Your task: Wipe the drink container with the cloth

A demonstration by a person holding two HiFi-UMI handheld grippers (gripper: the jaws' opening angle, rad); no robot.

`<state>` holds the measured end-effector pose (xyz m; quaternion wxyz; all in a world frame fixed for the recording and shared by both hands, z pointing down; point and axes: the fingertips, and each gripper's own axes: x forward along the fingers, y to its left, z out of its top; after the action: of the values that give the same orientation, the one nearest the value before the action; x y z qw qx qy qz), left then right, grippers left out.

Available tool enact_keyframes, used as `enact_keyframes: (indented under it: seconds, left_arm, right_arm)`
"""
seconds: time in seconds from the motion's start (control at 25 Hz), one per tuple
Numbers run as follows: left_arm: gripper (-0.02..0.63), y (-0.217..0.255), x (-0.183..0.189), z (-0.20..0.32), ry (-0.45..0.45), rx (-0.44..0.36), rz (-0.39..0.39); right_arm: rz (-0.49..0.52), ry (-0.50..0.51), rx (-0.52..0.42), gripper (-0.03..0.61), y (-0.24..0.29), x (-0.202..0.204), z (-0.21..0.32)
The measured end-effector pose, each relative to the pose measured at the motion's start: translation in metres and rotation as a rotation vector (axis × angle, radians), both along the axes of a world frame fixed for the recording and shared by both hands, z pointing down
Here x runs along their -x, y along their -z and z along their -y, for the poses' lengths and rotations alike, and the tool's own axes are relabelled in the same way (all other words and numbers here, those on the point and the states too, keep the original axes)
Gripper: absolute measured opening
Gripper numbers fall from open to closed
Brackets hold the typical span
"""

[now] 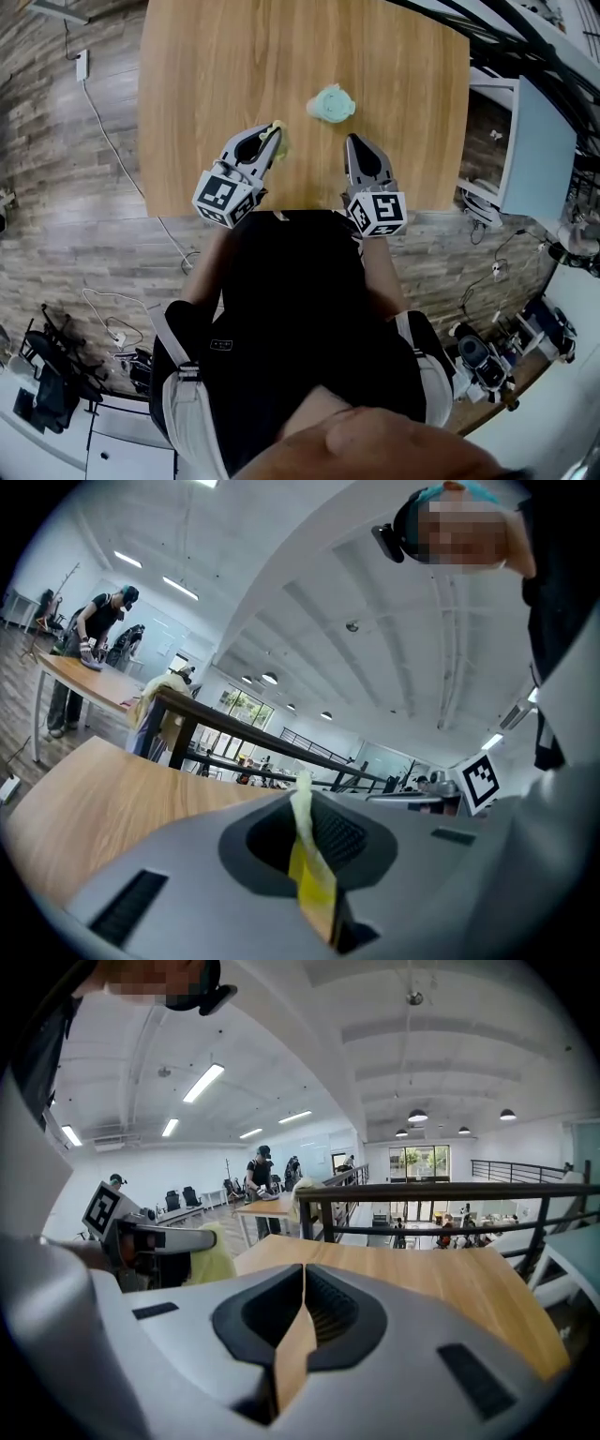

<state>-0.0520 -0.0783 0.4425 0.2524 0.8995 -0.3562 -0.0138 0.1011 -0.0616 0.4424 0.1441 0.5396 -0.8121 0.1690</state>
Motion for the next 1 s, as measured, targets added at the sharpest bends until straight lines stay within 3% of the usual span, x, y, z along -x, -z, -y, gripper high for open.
enact_keyframes:
  seconds: [0.36,0.8,1.0]
  left_arm:
    - [0.043,-0.029,-0.034,0.039,-0.105,0.094,0.028]
    - [0.043,-0.084,-0.07,0.072,-0.239,0.243,0.007]
    - [0.043,-0.095,-0.086,0.078,-0.346,0.287,0.007]
  right_arm:
    - [-0.165,0.095,0.126,0.032,-0.042,-0.02,0.033]
    - [-0.247,0.275,0.342,0.032,-0.101,-0.019,0.055]
    - [-0.271,0.345,0.431,0.032,-0.102,-0.013,0.045]
